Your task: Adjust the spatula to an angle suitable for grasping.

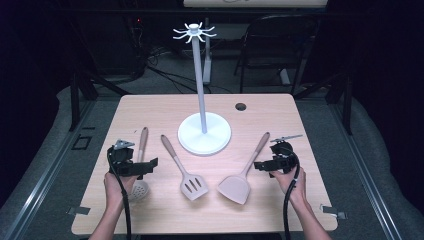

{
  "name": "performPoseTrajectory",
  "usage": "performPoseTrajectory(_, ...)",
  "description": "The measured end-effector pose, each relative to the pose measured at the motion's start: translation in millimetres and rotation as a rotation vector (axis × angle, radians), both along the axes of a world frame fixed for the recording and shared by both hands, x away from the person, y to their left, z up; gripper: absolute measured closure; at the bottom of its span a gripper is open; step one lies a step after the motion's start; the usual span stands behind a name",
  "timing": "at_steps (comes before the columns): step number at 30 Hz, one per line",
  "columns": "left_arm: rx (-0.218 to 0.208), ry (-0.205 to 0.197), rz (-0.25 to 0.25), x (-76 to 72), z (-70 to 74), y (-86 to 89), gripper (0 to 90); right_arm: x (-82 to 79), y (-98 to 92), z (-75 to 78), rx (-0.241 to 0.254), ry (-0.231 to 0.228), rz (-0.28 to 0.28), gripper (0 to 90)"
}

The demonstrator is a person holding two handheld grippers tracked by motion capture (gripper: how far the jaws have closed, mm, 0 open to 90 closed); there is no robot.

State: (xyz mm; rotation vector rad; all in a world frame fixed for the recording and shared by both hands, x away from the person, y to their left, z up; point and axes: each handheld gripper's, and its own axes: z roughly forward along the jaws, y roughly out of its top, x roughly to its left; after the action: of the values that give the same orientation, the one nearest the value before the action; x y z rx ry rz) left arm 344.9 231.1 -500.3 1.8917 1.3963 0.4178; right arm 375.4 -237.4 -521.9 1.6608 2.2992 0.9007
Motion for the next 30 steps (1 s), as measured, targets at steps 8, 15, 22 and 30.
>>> performPoseTrajectory(8,0.033,0.011,-0.032,2.7,-1.3,-7.8,0.1,19.5,32.8,-5.6,-0.076,0.028,0.031,24.7)
performPoseTrajectory(15,0.047,0.035,-0.05,2.0,-3.3,-10.4,0.3,22.1,42.3,-15.1,-0.103,0.084,-0.007,33.4)
performPoseTrajectory(22,0.056,0.035,-0.057,2.4,-3.9,-13.8,0.8,25.0,43.7,-26.3,-0.088,0.124,-0.02,38.4)
performPoseTrajectory(30,0.063,0.038,-0.08,3.1,-4.6,-20.0,1.7,22.3,45.5,-28.9,-0.081,0.101,-0.024,41.3)
